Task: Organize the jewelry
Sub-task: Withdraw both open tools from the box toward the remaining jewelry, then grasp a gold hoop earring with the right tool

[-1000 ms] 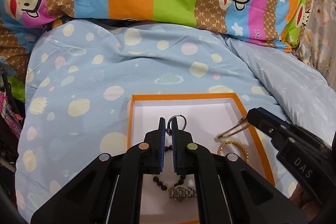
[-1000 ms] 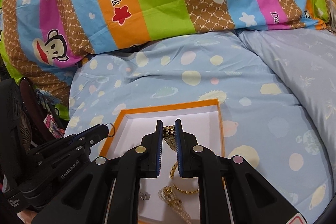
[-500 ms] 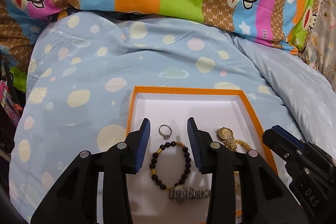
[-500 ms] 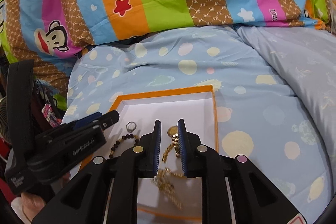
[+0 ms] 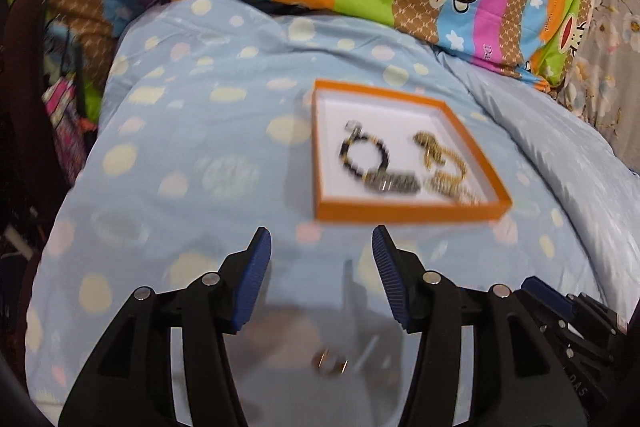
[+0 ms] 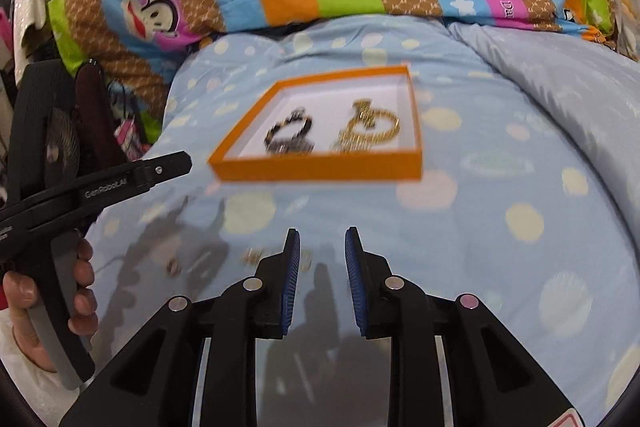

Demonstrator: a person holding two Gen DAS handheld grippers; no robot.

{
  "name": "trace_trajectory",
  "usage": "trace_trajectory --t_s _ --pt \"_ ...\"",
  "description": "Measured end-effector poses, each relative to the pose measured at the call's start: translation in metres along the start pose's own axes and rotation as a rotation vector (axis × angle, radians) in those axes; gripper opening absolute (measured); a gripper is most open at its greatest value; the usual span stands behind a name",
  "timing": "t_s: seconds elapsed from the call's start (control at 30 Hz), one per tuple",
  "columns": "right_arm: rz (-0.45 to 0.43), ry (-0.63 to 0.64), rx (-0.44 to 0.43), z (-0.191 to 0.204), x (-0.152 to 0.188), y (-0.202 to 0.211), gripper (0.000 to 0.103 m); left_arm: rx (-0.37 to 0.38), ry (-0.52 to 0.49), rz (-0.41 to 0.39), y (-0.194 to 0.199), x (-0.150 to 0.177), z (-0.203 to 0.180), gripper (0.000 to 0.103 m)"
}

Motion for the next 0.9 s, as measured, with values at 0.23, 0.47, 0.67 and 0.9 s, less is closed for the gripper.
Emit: trace_trajectory --t_s 0.23,0.47,0.67,0.9 --pt "0.032 -0.022 -0.010 0.007 0.031 0.013 0.024 -0.005 -0.024 0.048 0.020 0.058 -0.002 0.051" --pt "0.042 -0.095 0.003 -0.006 0.044 0.022 0.025 0.017 -0.003 0.080 0.020 0.071 -0.002 0.054" --pt "0.048 -0.138 0.059 -0.021 0.038 0.018 0.025 0.009 -0.056 0.098 0.017 0.070 -0.014 0.056" --pt "0.042 -0.097 0.139 -0.027 0.018 0.003 0.038 0.008 -0.063 0.106 0.015 0.071 -0.014 0.057"
Point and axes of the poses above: each gripper's, at about its wrist camera, not at the fingertips, and y roughly against the way its jaws point, z to its left, x to its underside, the point moved 5 cm from there along -y, roughly the way its jaws point, and after that the axes turned 9 degrees about -y, right-handed, at the moved point
